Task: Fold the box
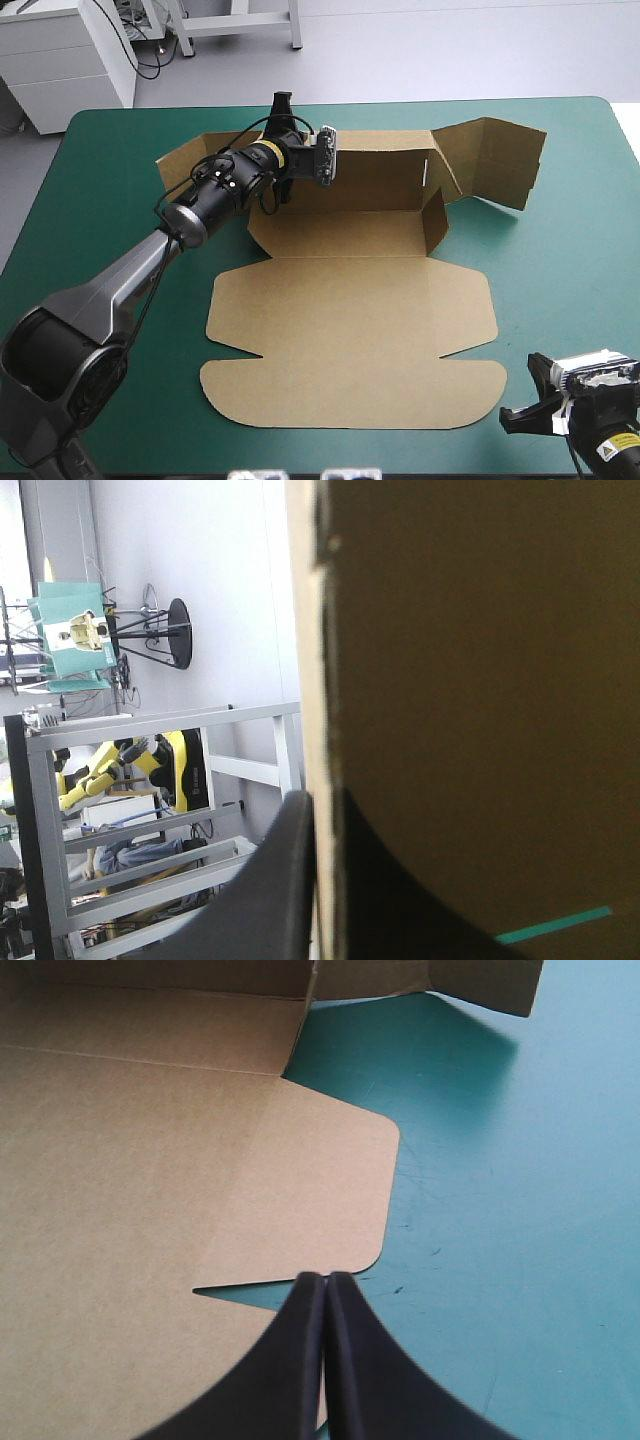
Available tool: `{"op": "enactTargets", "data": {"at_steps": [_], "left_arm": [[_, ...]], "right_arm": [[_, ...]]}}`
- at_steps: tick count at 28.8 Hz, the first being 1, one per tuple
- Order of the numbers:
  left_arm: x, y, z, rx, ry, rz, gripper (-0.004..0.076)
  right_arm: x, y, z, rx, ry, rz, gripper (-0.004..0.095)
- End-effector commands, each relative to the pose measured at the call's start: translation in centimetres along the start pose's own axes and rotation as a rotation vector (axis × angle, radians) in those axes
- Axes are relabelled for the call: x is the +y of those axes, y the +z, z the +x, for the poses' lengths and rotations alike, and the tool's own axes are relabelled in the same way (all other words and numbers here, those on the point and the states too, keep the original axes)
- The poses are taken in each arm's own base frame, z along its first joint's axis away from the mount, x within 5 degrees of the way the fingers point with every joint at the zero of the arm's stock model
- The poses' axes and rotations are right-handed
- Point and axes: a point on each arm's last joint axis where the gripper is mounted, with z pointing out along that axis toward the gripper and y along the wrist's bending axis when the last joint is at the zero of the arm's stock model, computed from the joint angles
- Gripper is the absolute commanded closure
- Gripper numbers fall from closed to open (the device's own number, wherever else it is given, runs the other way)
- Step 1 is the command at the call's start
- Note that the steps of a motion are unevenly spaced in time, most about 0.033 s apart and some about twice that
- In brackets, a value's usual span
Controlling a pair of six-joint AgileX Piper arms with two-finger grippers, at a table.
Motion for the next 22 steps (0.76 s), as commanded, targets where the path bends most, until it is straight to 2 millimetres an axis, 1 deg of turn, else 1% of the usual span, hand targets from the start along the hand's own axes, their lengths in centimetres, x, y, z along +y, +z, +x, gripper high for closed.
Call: {"op": "enactTargets", "data": {"at_steps": [1,3,5,7,9,11,13,17,18,22], "left_arm": [[1.9,-2.7,-0.6,-0.039,-0.022,-0.088,0.0731],[2.4,-3.4,-0.6,-0.045,-0.051,-0.105,0.0731],[3.1,-4.6,-0.6,-0.052,-0.095,-0.13,0.0731],[3.3,-5.1,-0.5,-0.046,-0.1,-0.128,0.0731],[3.1,-5.1,-0.4,-0.034,-0.098,-0.112,0.0731],[2.8,-5.0,-0.2,-0.02,-0.099,-0.092,0.0731],[2.4,-4.9,-0.1,-0.008,-0.086,-0.082,0.0731],[2.2,-4.9,0.0,-0.004,-0.112,-0.079,0.0731],[2.2,-4.9,0.0,-0.004,-0.122,-0.078,0.0731],[2.3,-5.0,0.0,-0.005,-0.149,-0.079,0.0731]], "right_arm": [[-0.1,-0.3,-1.4,-0.081,0.017,0.011,0.0927],[-0.1,-0.3,-1.5,-0.087,0.025,0.005,0.0927],[0.2,-0.3,-1.6,-0.099,0.053,-0.022,0.0927],[0.1,-0.2,-1.9,-0.108,0.063,-0.025,0.0927],[0.1,0.0,-2.6,-0.112,0.071,-0.03,0.0927],[0.0,0.1,-3.9,-0.12,0.057,-0.036,0.0927],[-0.1,0.1,-5.5,-0.124,0.044,-0.036,0.0927],[-0.6,0.5,-10.0,-0.134,0.032,-0.032,0.0927],[-0.8,0.9,-11.2,-0.126,0.028,-0.033,0.0927],[-1.9,4.1,-15.8,-0.058,0.019,-0.042,0.0927]]}}
